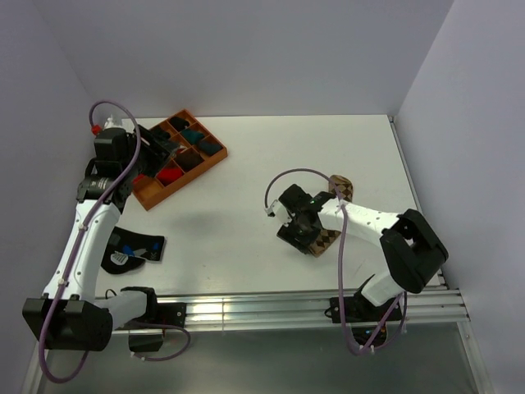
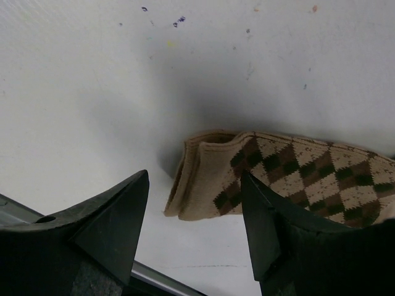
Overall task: Roll the socks
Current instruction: Roll the sock at the center of the board.
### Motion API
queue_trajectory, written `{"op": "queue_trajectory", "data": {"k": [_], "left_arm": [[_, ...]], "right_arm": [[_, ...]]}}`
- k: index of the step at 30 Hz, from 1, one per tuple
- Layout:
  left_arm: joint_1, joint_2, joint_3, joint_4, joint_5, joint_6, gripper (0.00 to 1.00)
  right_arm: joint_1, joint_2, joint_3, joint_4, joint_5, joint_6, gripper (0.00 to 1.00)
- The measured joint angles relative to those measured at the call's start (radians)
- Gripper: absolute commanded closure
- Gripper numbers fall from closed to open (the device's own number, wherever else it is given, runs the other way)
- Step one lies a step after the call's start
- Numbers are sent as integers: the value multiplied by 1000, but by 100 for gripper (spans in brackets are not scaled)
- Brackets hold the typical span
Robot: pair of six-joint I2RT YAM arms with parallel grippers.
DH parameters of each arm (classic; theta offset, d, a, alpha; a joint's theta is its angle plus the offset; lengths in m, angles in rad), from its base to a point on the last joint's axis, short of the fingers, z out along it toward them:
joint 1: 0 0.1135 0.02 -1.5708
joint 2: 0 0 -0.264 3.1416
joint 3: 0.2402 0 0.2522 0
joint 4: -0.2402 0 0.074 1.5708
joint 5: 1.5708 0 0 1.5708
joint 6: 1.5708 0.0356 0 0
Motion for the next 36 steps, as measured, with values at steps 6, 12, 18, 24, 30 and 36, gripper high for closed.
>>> {"op": "queue_trajectory", "data": {"k": [6,12,18,24,30,36], "left_arm": [[0,-22,-32,13,14,9,38],[0,-56,-85,29,37,13,38],[-1,-96,-147,50,55,14,39],[-14,-154,-230,86,56,14,39],[-18,-180,-292,92,58,13,39],[-18,-237,-319,87,55,13,39]], "right_arm": [[30,37,0,16,29,36,33],[32,68,-1,29,86,66,48],[34,95,-2,42,136,80,71],[59,184,82,22,179,69,80],[106,352,297,42,193,41,82],[222,430,407,95,158,23,82]]}}
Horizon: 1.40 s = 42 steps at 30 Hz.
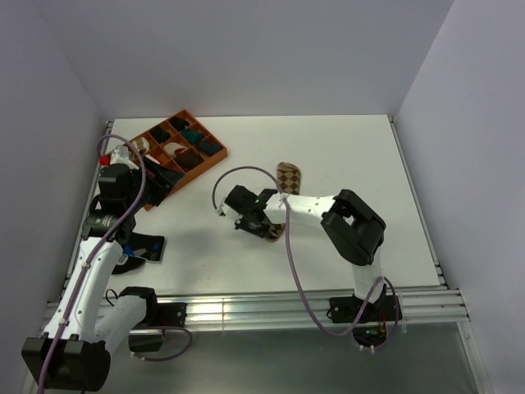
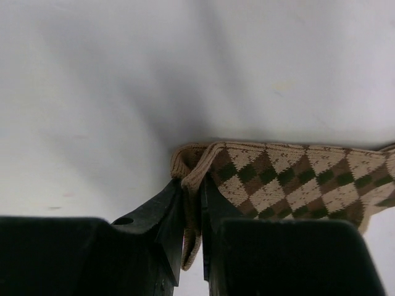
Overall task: Roll the socks
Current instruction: Roll the sock at the center of the board.
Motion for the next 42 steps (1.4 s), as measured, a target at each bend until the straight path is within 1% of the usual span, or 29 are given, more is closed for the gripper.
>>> {"op": "queue_trajectory", "data": {"k": [4,6,7,9,10,13,18,26,33,41,42], "left_arm": [[0,-47,-28,9,3,-2,40],[0,-50,-50,27,10,-3,41],[-2,-48,-68,42,14,-5,42],[-6,-45,-107,68,22,-9,42],[-13,-45,-133,79,26,-13,42],[-38,-43,-194,107,27,-20,41],[-53,-40,-248,137,33,-23,41],[-54,-40,-248,159,32,-21,41],[-54,-40,-248,159,32,-18,41],[-54,-40,-248,161,31,-13,41],[-54,-40,-248,163,30,-13,41]], "right_arm": [[79,3,24,-20,-110,0,81],[101,6,39,-44,-184,1,78],[105,8,46,-60,-224,0,68],[102,14,60,-92,-290,0,62],[98,16,65,-103,-314,-2,51],[87,16,68,-122,-356,-8,39],[84,-12,48,-122,-346,-23,37],[94,-156,-67,-117,-266,-26,37],[132,-169,-134,-97,-225,-24,37],[177,-169,-141,-50,-185,-22,37],[180,-169,-145,-41,-180,-23,39]]}}
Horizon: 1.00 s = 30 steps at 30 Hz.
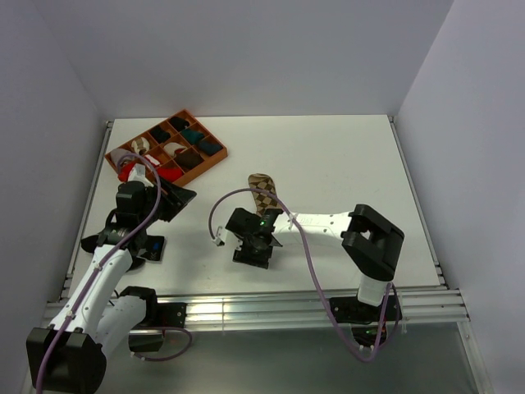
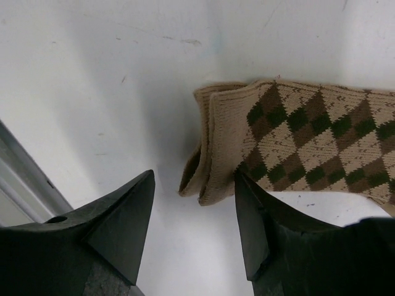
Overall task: Roll the socks
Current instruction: Roll the sock at the center of the board.
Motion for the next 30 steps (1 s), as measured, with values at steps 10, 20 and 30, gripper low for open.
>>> {"op": "queue_trajectory", "data": {"k": [10,20,30], "left_arm": [[0,0,-6,19,-5,1,42],[-41,-7,-165,195,-5,3,61],[-172,-24,-350,610,-3,-7,86]], "right_arm": [[5,2,-56,57,84,0,57],[-38,-47,-68,51,-70,-9,70],[-323,17,49,-156,-532,-119,75]]}}
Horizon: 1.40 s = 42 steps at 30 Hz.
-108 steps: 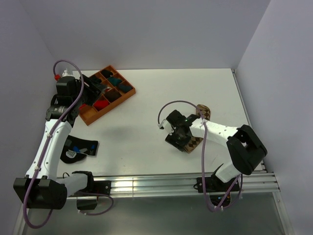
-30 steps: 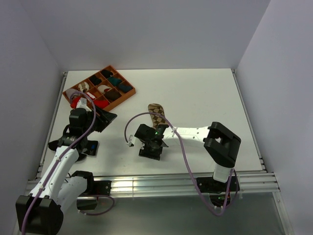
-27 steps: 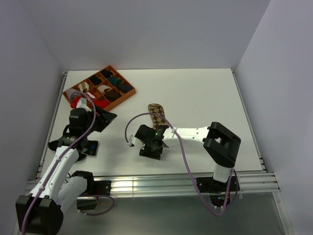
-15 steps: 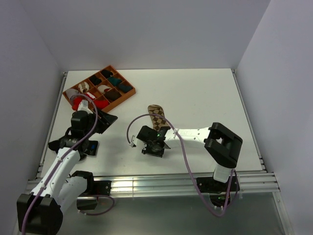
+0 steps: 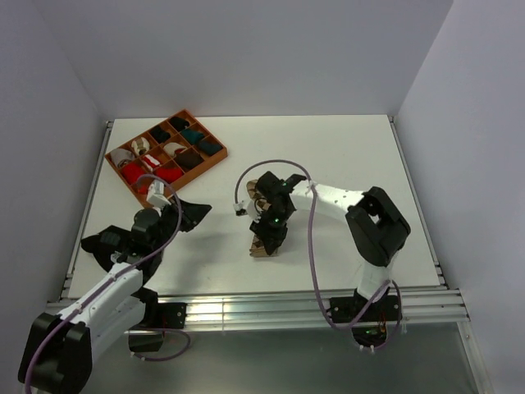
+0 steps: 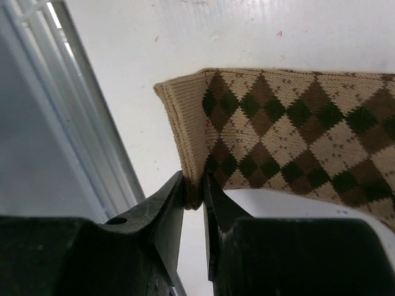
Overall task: Roll the socks
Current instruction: Roll the sock at the center of the board.
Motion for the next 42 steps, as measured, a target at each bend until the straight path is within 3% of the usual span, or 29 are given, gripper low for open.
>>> {"op": "queue_trajectory", "data": {"k": [9,16,26,36,42], "left_arm": [[-157,154,-59,340,18,68,91],[-302,362,-36,473,53,173,89],[-420,655,104,561,146,266,66],[-445,853,150,669,242,266,60],[-445,918,137,770,291,238,51]], "right_arm": [[-97,256,81,-196,-254,-97,81],[-180,294,98,-249,-323,-82,82],[-216,294,99,-253,-333,-65,82],[-225,294,98,-253,-336,-58,83],[-235,294,98,-252,-335,-58,83]]}}
